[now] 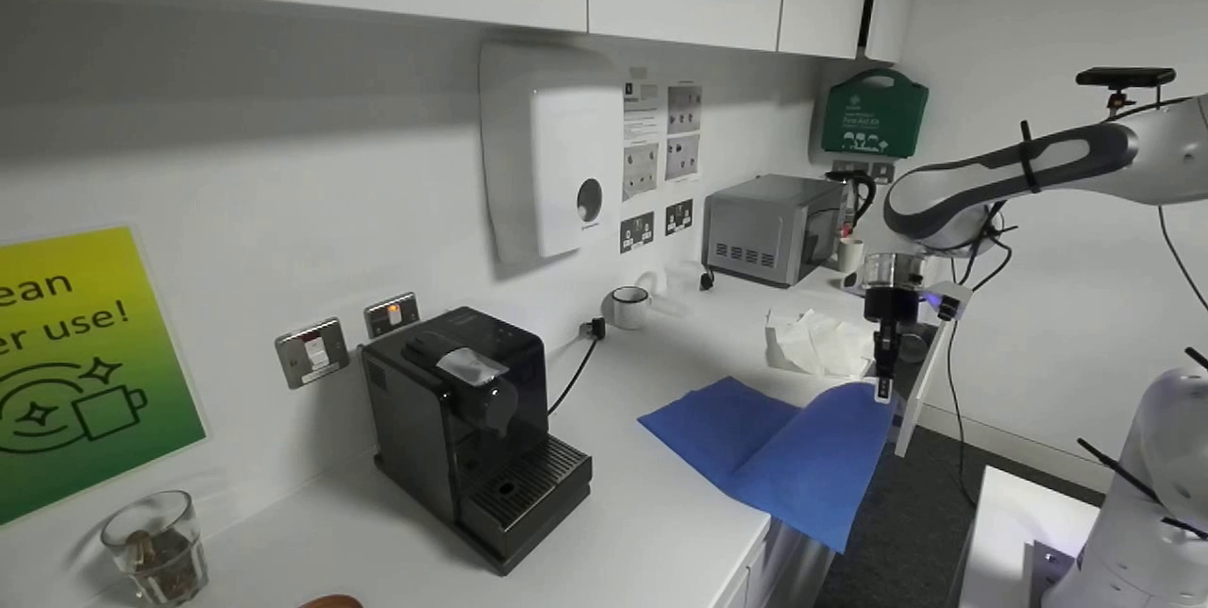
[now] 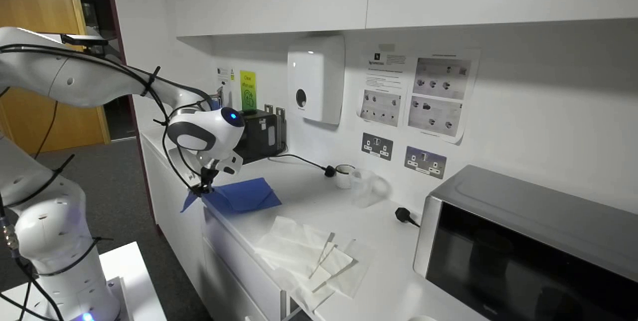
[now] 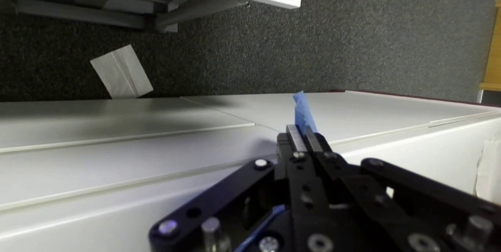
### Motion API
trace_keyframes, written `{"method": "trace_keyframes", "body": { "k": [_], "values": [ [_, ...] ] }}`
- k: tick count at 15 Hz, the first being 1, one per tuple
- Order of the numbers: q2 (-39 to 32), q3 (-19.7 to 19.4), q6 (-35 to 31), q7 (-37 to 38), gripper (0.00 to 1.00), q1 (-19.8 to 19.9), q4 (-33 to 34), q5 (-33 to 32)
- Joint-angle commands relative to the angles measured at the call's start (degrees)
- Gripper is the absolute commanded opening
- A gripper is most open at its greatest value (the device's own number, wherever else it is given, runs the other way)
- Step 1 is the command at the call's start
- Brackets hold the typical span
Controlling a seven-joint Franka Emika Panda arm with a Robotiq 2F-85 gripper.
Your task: Fold the blue cloth
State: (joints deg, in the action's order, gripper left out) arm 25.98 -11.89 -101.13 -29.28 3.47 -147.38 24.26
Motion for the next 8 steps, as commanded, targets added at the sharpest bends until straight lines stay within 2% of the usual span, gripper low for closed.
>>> {"method": "trace_keyframes", "body": {
  "k": [1, 8],
  "values": [
    [-3.0, 0.8, 8.9, 4.7, 0.00, -0.9, 7.0, -1.5],
    [-6.6, 2.0, 17.2, 7.6, 0.00, -0.9, 13.4, -0.3]
  ]
}}
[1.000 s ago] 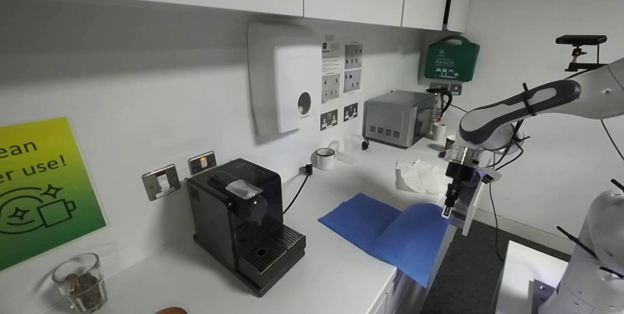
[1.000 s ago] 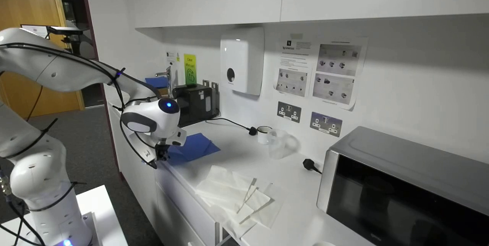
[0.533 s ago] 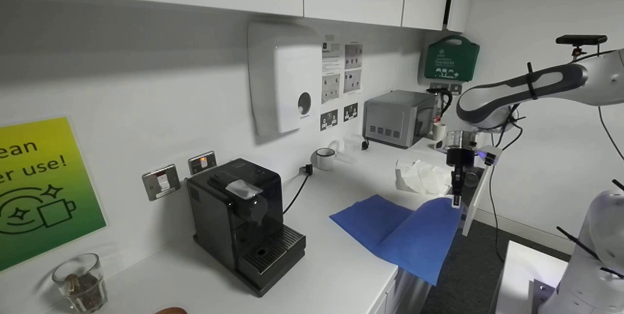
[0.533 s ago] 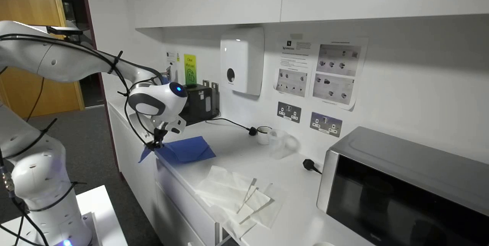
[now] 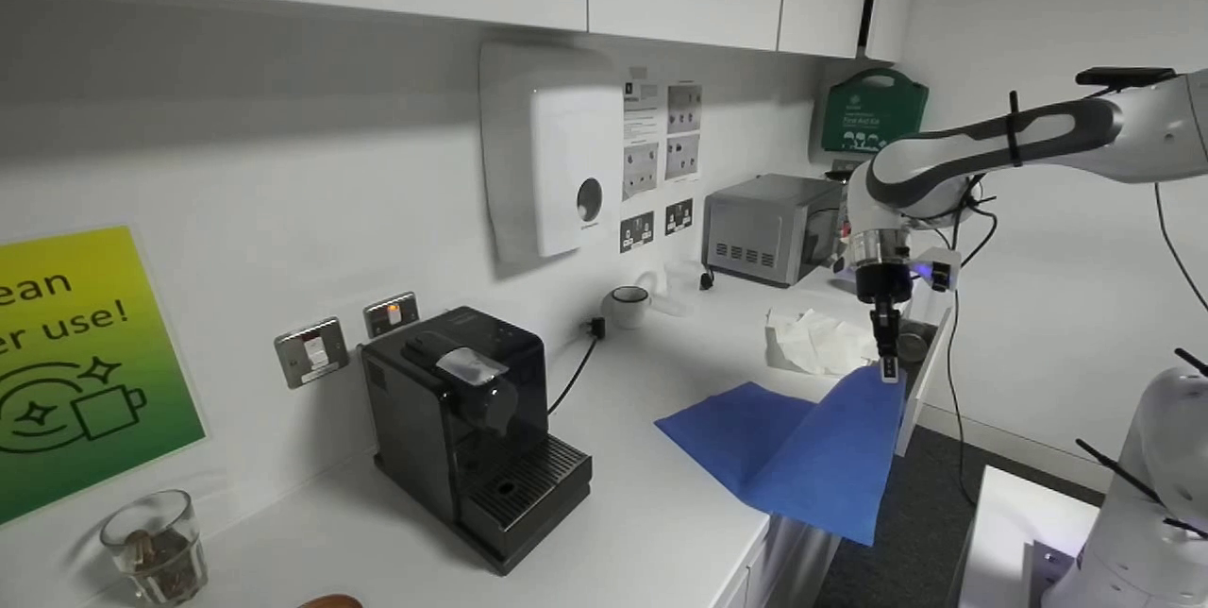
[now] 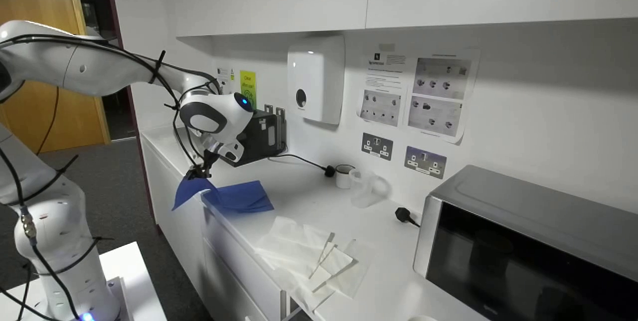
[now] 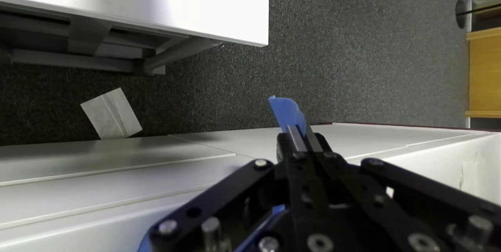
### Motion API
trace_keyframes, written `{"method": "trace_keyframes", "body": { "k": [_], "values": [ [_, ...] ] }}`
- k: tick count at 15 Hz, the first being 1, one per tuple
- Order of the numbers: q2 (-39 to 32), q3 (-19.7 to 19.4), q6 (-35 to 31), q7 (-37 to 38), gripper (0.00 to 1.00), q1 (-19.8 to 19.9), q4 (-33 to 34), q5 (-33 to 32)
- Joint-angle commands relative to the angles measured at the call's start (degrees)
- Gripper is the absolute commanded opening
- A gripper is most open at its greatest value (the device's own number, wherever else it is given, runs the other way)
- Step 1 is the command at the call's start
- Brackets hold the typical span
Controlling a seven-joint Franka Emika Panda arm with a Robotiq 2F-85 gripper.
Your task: Fold the blue cloth
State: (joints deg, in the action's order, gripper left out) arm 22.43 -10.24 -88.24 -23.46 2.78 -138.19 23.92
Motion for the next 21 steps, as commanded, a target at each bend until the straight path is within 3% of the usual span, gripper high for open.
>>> {"method": "trace_keyframes", "body": {
  "k": [1, 11, 21],
  "values": [
    [-3.8, 0.4, 5.2, 2.2, 0.00, -0.1, 5.0, 0.1],
    [-9.9, 2.0, 13.6, 5.0, 0.00, -0.1, 12.9, 3.1],
    [-14.4, 2.1, 18.9, 12.9, 0.00, 0.8, 17.1, 7.9]
  ]
}}
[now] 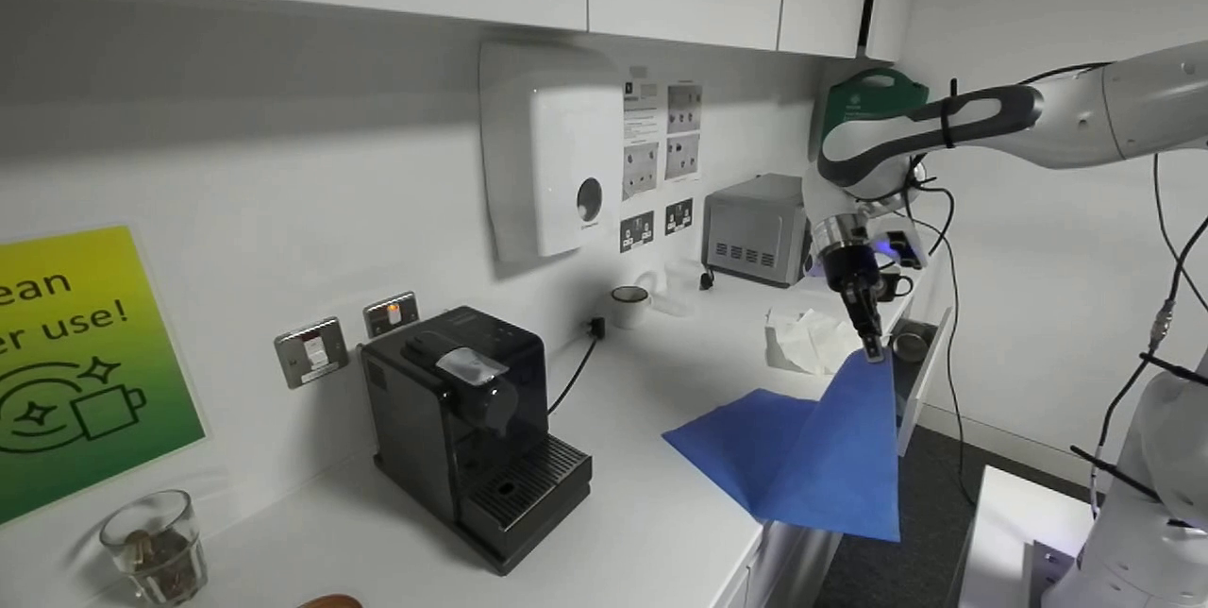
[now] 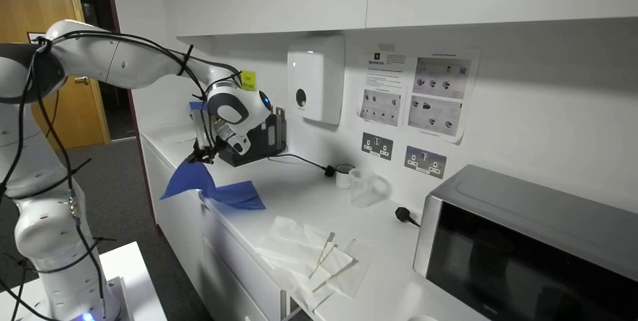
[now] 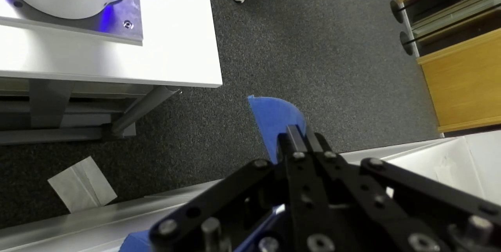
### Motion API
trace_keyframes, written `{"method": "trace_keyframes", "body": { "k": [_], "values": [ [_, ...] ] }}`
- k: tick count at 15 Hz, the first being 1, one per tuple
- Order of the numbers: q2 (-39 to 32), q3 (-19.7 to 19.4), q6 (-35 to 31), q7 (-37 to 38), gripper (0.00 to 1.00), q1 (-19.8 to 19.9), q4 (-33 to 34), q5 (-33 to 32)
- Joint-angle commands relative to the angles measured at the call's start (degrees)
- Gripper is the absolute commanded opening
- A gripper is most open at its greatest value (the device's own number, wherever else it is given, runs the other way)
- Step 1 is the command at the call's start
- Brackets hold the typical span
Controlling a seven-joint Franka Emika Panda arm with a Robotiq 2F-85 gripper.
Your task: Fold the blue cloth
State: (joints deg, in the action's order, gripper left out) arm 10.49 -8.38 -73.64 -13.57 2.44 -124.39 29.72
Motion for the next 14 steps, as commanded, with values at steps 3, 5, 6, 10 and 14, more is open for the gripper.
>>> {"method": "trace_keyframes", "body": {
  "k": [3, 5, 6, 10, 14],
  "values": [
    [-5.0, -0.1, 8.9, 4.6, 0.00, 1.7, 5.7, 4.2],
    [-7.0, -0.3, 12.2, 5.8, 0.00, 2.3, 7.7, 5.7],
    [-7.9, -0.4, 13.5, 6.6, 0.00, 2.5, 8.6, 6.3],
    [-10.5, -0.3, 16.5, 8.8, 0.00, 3.5, 11.4, 8.1],
    [-11.9, -0.3, 17.3, 11.0, 0.00, 3.8, 13.1, 9.6]
  ]
}}
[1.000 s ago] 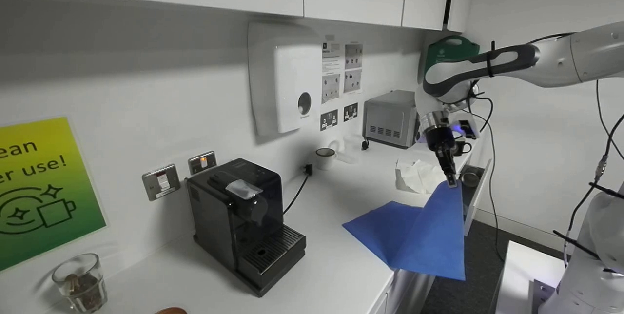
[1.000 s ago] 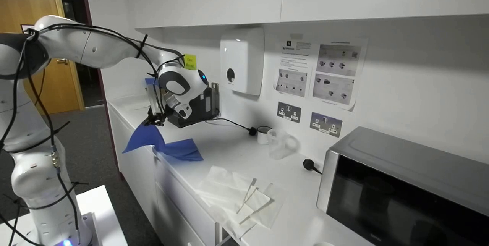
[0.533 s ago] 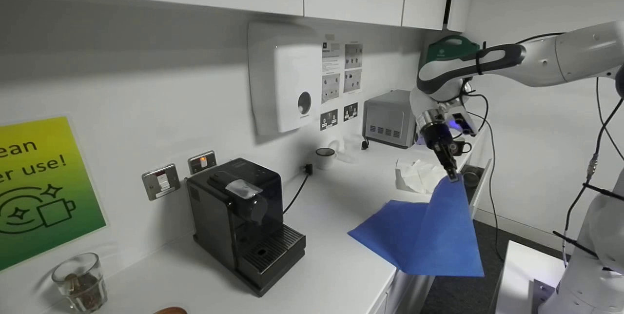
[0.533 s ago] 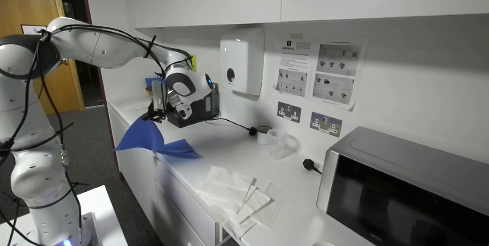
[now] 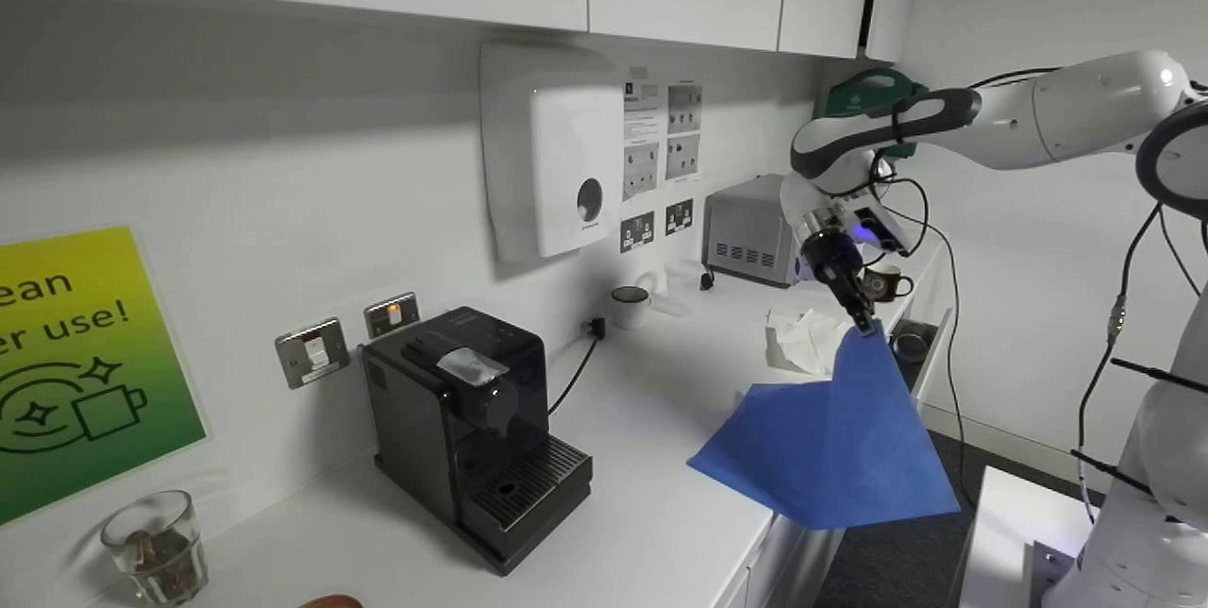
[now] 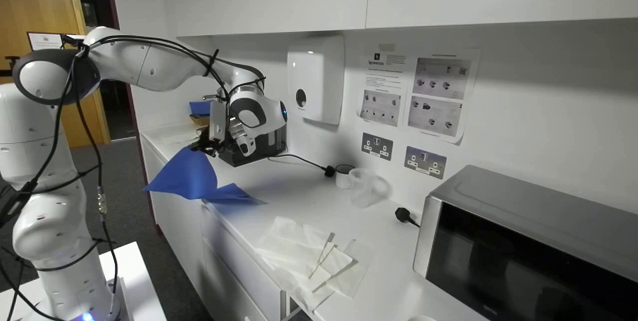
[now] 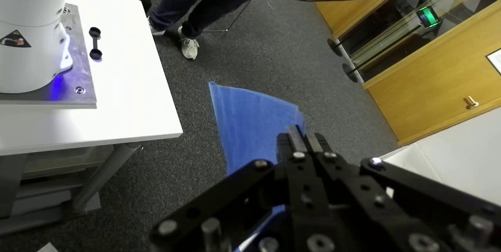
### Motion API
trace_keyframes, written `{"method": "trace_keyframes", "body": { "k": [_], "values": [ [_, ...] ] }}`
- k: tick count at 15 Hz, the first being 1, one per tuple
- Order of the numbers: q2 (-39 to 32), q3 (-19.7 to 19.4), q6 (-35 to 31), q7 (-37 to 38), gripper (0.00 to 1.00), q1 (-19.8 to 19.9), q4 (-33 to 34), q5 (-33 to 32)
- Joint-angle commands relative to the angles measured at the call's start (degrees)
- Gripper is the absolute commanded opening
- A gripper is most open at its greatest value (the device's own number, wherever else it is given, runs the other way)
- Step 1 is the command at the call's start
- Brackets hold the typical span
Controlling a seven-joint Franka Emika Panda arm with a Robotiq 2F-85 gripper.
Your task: Fold the blue cloth
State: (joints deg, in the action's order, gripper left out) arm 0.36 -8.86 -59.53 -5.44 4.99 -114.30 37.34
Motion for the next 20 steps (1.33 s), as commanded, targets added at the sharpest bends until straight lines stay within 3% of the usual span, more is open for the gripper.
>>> {"method": "trace_keyframes", "body": {
  "k": [1, 20],
  "values": [
    [-2.1, 0.1, 3.4, 3.3, 0.00, 1.4, 3.4, 2.3],
    [-14.4, -0.4, 8.9, 10.1, 0.00, 3.6, 17.6, 8.6]
  ]
}}
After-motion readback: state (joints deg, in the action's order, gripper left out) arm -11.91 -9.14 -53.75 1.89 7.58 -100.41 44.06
